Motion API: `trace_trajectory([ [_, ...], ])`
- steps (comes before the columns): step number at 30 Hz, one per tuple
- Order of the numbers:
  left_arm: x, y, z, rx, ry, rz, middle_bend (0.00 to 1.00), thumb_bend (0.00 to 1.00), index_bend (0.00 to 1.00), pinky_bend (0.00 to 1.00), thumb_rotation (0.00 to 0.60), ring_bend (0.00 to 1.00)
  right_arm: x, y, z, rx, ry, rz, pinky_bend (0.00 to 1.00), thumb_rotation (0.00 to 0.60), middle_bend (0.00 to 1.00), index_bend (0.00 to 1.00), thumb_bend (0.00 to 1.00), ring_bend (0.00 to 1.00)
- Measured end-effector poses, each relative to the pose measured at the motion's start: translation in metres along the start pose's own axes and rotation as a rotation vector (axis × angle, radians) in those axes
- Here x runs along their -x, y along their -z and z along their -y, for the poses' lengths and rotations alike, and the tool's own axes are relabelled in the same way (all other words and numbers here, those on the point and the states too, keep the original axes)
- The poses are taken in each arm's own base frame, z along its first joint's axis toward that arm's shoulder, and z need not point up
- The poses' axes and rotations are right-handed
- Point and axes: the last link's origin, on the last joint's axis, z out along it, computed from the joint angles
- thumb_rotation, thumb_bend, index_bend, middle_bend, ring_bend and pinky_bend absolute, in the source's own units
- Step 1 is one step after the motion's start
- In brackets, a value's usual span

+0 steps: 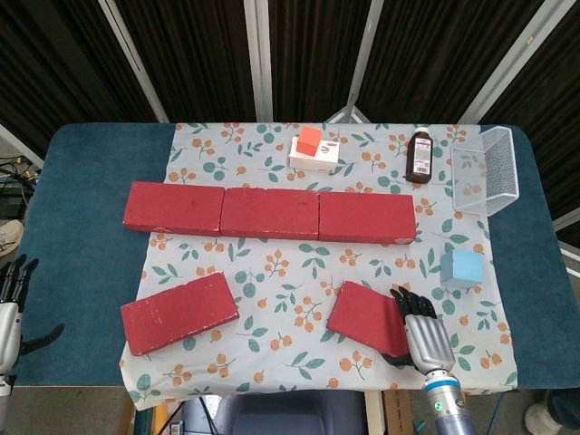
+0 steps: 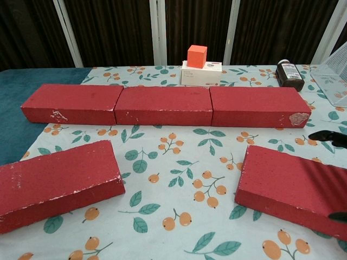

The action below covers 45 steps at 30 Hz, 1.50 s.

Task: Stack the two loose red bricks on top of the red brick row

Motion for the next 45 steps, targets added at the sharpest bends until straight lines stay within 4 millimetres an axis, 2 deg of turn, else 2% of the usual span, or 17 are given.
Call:
trace_trajectory([
  [10,-0.001,-0.001,0.002,-0.013,-0.003,-0.001,0.00,0.00,0.06,0.12,0.600,0.00,0.015,-0.019,0.016,0.020,0.005,0.047,0.00,0.600,0.01,0.00,0.05,0.00],
  [22,0.002,-0.002,0.001,-0.018,-0.016,0.001,0.00,0.00,0.06,0.12,0.600,0.00,0.020,-0.032,0.018,0.056,0.038,0.058,0.00,0.600,0.01,0.00,0.05,0.00],
  [26,0.002,-0.002,0.000,-0.019,-0.017,0.000,0.00,0.00,0.06,0.12,0.600,0.00,0.021,-0.034,0.018,0.062,0.049,0.068,0.00,0.600,0.08,0.00,0.05,0.01],
  [28,0.002,-0.002,0.000,-0.020,-0.016,-0.001,0.00,0.00,0.06,0.12,0.600,0.00,0.020,-0.035,0.018,0.065,0.059,0.068,0.00,0.600,0.14,0.04,0.05,0.07],
  [31,0.003,-0.003,-0.001,-0.022,-0.016,-0.002,0.00,0.00,0.06,0.12,0.600,0.00,0.019,-0.036,0.018,0.073,0.078,0.059,0.00,0.600,0.28,0.18,0.06,0.20],
  [34,0.004,-0.003,-0.001,-0.023,-0.018,0.001,0.00,0.00,0.06,0.12,0.600,0.00,0.019,-0.037,0.019,0.079,0.070,0.032,0.00,0.600,0.35,0.28,0.09,0.27],
  [38,0.004,-0.004,-0.001,-0.025,-0.021,0.005,0.00,0.00,0.06,0.12,0.600,0.00,0.020,-0.037,0.020,0.074,0.063,0.022,0.00,0.600,0.39,0.35,0.11,0.30],
  [45,0.004,-0.003,0.000,-0.032,-0.022,0.000,0.00,0.00,0.06,0.12,0.600,0.00,0.009,-0.036,0.022,0.060,0.055,-0.007,0.00,0.600,0.40,0.38,0.12,0.33],
])
